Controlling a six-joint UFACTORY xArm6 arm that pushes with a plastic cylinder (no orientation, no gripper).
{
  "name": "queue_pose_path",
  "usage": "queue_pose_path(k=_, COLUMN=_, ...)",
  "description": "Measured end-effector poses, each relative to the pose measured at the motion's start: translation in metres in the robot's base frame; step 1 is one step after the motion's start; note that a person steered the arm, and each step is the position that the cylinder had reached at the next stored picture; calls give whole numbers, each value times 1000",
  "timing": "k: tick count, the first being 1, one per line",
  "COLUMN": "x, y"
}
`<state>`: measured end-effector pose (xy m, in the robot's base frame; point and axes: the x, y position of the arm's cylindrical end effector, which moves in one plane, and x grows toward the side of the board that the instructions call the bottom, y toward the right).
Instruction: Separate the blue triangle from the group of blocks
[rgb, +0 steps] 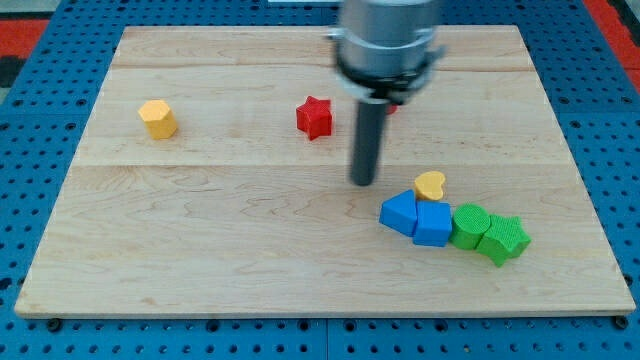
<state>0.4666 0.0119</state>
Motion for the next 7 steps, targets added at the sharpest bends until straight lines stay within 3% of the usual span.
queue_pose_path(k=1, x=44, y=-17)
queue_pose_path(k=2, x=104, y=31)
queue_pose_path(k=3, x=81, y=84)
queue_pose_path(k=4, x=52, y=95)
queue_pose_path(k=6, x=51, y=124)
queue_pose_path(k=7, x=73, y=118)
